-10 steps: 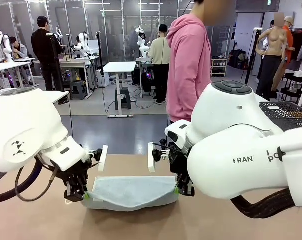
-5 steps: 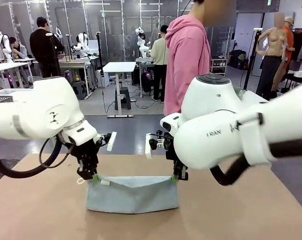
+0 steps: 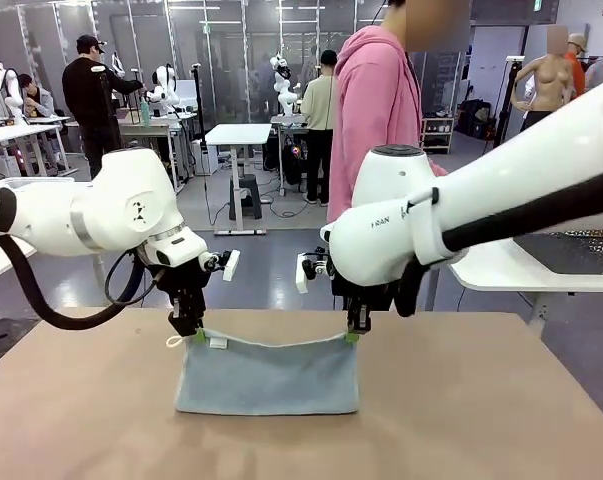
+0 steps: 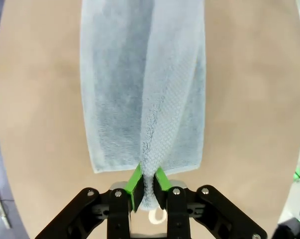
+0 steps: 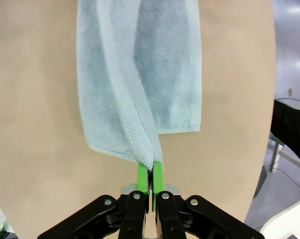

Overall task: Fold the towels and place them in the basket.
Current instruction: When a person lays out a Towel with hook on the table, fold it in half twice.

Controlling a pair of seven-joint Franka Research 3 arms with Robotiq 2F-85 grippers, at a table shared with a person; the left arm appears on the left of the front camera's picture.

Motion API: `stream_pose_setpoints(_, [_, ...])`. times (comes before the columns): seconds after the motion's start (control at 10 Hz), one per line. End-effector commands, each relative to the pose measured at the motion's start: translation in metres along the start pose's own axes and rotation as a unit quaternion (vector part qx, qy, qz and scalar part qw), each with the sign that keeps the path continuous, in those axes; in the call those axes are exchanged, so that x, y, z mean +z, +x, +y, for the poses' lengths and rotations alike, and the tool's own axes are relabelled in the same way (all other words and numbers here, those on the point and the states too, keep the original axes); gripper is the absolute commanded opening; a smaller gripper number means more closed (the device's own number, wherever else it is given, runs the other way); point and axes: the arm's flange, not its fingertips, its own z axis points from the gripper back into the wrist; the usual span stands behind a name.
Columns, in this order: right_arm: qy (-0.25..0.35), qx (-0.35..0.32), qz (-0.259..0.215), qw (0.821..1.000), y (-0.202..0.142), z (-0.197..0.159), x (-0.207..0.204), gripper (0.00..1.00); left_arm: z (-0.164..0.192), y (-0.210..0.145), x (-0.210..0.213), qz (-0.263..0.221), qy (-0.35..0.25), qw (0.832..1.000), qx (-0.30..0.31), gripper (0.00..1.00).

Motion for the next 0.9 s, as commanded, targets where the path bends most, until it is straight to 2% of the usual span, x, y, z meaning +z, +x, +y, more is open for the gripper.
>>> stream_pose_setpoints(0.0, [0.024,0.012,0.005,1.0,0.008,-0.034,-0.013,0.05,0.03,0.001,-0.003,0.002,-0.034,0.999,-0.01,0.09])
stream_pose_setpoints(0.2, [0.031,-0.003,0.003,0.999,0.012,-0.058,-0.034,0.05,0.052,-0.007,-0.014,-0.01,-0.05,0.999,-0.01,0.09])
stream_pose_setpoints(0.4, [0.014,-0.003,0.002,1.0,0.017,-0.074,-0.048,0.05,0.069,-0.013,-0.029,0.017,-0.061,0.998,0.002,0.09])
stream_pose_setpoints(0.8, [0.013,-0.029,0.01,0.999,0.015,-0.093,-0.059,0.05,0.082,-0.016,-0.046,0.041,-0.061,0.997,0.022,0.09])
